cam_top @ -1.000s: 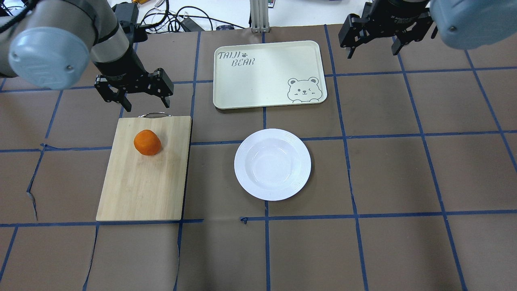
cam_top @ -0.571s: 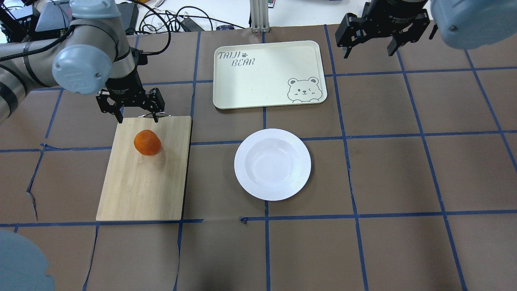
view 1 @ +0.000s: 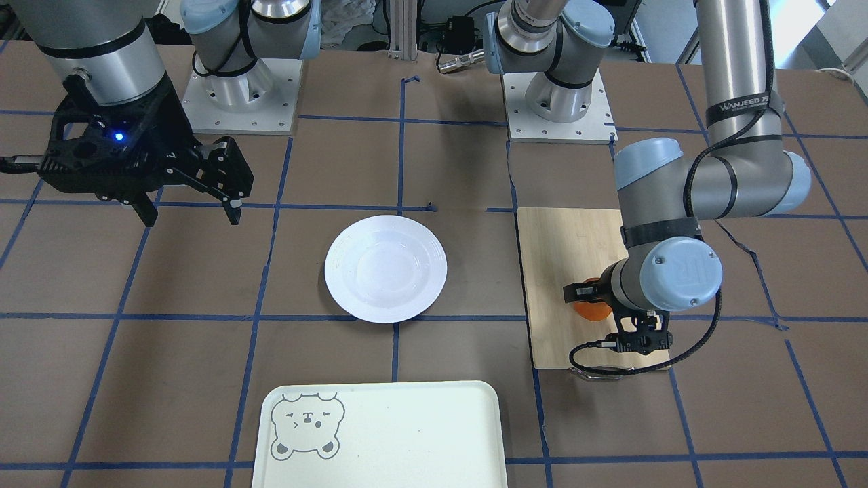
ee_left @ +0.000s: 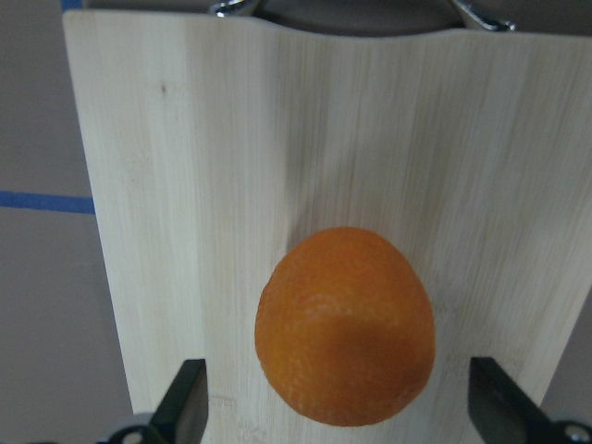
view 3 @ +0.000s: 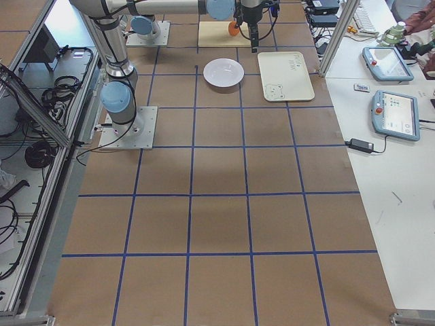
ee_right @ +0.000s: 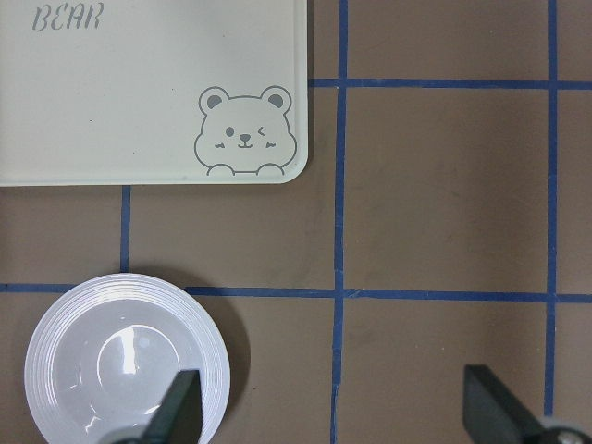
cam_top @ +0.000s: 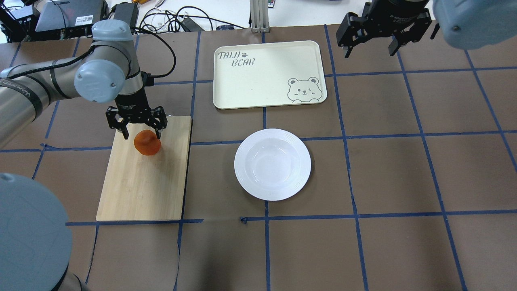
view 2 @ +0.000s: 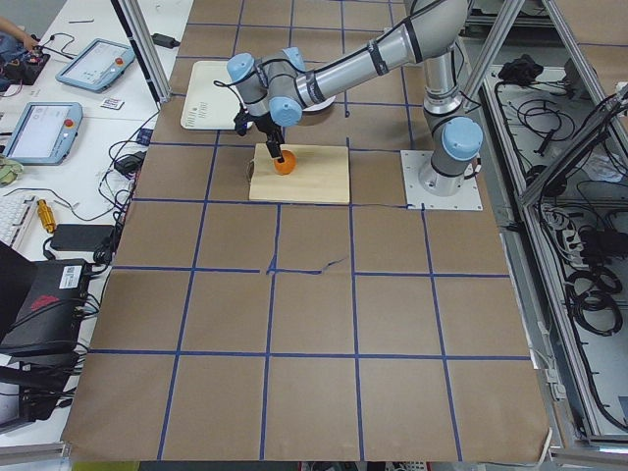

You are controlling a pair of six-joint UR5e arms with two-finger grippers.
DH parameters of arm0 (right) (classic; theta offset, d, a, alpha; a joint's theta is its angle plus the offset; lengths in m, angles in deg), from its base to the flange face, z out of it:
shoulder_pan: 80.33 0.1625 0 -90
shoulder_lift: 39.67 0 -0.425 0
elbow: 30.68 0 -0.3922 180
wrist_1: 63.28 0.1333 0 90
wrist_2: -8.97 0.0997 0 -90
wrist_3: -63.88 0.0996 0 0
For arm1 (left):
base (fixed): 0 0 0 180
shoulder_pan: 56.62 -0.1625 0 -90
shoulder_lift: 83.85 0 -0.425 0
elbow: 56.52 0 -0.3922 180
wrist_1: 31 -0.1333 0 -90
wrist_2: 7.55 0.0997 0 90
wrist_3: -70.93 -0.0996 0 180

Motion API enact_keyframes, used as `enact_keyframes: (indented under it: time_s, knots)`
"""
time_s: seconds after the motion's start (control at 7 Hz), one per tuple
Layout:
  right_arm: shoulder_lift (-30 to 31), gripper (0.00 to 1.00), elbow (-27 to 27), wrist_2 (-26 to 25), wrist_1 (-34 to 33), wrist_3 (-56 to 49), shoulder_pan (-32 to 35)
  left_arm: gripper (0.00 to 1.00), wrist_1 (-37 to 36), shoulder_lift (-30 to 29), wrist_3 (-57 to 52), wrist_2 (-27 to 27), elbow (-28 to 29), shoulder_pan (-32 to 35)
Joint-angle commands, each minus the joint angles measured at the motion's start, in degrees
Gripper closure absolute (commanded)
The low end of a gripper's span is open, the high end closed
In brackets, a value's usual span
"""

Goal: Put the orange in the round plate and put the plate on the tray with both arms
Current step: 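Close the left gripper on the orange and lift it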

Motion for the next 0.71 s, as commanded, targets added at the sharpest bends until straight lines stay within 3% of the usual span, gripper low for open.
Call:
enact_keyframes:
  time_s: [0.0,0.14,0.57]
  knots:
    - [0.1,0.00,0.0,0.0,0.2,0.0,-0.1,0.57,0.0,-1.1,-0.4,0.2,0.0,0.0]
    - [0.1,0.00,-0.1,0.0,0.3,0.0,-0.3,1.00,-0.2,-1.1,-0.1,-0.2,0.1,0.0]
    - [0.1,0.00,-0.1,0.0,0.4,0.0,-0.4,1.00,1.7,2.8,3.6,-9.3,0.8,2.0]
